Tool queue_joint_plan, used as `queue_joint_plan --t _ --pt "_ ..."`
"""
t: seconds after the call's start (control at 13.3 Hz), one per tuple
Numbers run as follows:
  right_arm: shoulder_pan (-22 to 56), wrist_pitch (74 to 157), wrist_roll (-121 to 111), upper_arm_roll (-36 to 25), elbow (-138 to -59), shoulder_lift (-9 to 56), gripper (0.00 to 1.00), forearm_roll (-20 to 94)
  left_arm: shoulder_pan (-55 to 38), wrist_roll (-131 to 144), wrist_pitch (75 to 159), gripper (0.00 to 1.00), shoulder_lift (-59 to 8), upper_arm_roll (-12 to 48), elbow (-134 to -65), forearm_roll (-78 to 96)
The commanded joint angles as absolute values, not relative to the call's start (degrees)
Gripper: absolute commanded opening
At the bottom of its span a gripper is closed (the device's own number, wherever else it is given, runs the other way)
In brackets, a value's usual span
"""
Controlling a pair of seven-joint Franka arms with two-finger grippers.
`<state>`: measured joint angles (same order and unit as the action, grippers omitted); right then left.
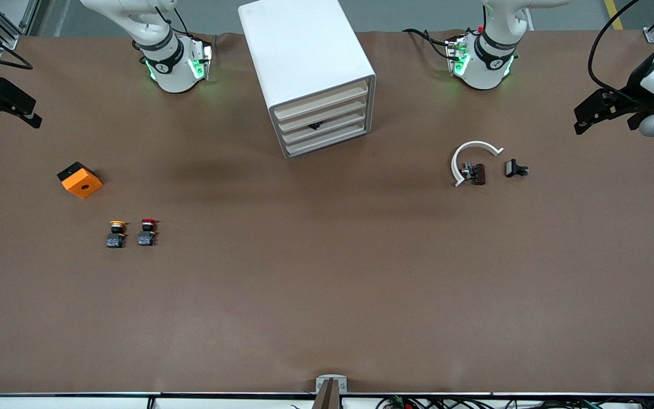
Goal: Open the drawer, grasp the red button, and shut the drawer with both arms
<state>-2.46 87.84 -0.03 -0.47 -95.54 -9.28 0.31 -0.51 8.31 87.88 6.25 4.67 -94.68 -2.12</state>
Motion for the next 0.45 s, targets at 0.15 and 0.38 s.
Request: queue_joint_plan --t 0.15,0.38 --pt "-2.11 87.89 -0.35 -0.70 -96.94 -10.81 1.00 -0.26 0.00 7.30 86.66 1.00 5.27 5.10 -93.08 -1.85" --pt "-2.11 87.45 -0.18 -0.70 -96.94 -10.81 1.00 0.35 0.00 7.21 86.66 1.00 5.27 5.10 -93.08 -1.85"
